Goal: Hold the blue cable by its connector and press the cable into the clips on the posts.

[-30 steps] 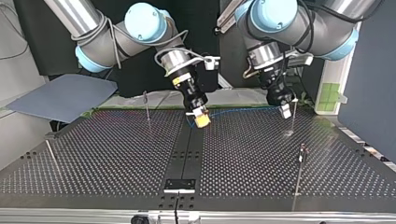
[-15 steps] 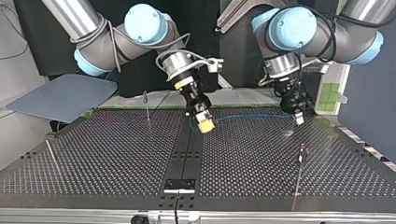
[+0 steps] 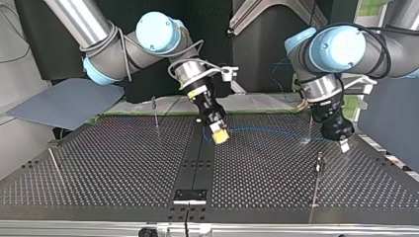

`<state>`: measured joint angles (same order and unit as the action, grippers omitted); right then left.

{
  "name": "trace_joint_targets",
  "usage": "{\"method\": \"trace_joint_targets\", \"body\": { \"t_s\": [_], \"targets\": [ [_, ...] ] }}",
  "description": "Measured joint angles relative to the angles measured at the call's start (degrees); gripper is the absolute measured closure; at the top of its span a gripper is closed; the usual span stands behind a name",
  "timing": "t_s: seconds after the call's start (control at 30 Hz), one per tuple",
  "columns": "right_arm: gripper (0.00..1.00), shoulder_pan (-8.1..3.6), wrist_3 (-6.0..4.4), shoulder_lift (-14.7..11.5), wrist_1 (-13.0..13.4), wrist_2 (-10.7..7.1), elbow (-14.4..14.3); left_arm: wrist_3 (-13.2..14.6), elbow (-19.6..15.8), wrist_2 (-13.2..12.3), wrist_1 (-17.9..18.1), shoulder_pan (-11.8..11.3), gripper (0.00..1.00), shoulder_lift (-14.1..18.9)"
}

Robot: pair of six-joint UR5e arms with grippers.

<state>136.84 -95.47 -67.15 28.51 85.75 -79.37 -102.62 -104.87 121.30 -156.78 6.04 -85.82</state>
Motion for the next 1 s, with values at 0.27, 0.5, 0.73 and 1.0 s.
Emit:
{"method": "trace_joint_targets", "body": {
  "t_s": [0.27,0.5,0.73,1.0],
  "targets": [
    [1.00,-0.46,0.01,0.1,0.0,-0.08,0.9,-0.2,2.7,-3.1,-1.6,-1.7,1.00,-1.4],
    [1.00,-0.86,0.01,0.2,0.0,-0.13,1.3,-1.1,3.4,-5.9,-1.8,-2.8,1.00,-2.7],
    [1.00,-1.15,0.05,0.3,0.1,-0.28,1.3,-2.8,4.0,-8.2,-1.6,-4.2,1.00,-3.9],
    [1.00,-1.37,0.06,0.3,0.2,-0.52,1.7,-4.0,4.2,-10.0,-1.5,-5.3,1.00,-3.9]
  ]
}}
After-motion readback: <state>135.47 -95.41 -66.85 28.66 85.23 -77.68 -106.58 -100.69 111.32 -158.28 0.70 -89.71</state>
